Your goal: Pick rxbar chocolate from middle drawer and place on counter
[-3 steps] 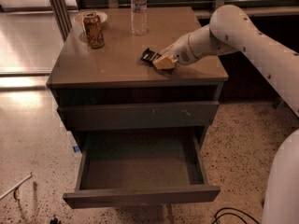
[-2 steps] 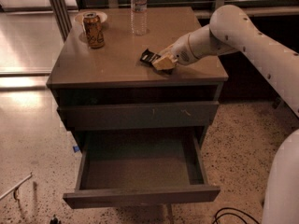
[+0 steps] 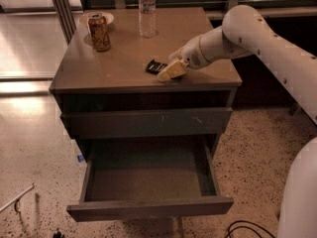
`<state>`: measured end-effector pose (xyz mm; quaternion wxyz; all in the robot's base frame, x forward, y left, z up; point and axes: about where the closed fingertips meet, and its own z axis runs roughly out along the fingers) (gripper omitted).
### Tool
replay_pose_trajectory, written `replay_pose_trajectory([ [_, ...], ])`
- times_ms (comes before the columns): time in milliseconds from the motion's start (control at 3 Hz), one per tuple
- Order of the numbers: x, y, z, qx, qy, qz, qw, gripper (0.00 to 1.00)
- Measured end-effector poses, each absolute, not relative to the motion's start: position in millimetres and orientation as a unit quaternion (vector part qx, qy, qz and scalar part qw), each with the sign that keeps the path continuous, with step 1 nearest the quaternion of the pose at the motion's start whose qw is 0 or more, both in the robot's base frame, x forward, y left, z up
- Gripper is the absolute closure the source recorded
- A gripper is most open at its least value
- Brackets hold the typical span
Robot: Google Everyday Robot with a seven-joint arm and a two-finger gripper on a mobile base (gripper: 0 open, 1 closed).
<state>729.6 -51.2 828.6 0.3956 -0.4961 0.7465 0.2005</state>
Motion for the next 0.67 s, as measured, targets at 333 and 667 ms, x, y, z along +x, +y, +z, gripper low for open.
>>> replay_pose_trajectory([
  [333, 730.0, -49.0, 829.7, -0.497, 0.745, 0.2, 0.396, 0.0],
  [667, 730.0, -49.0, 829.6, -0.497, 0.745, 0.2, 0.396, 0.0],
])
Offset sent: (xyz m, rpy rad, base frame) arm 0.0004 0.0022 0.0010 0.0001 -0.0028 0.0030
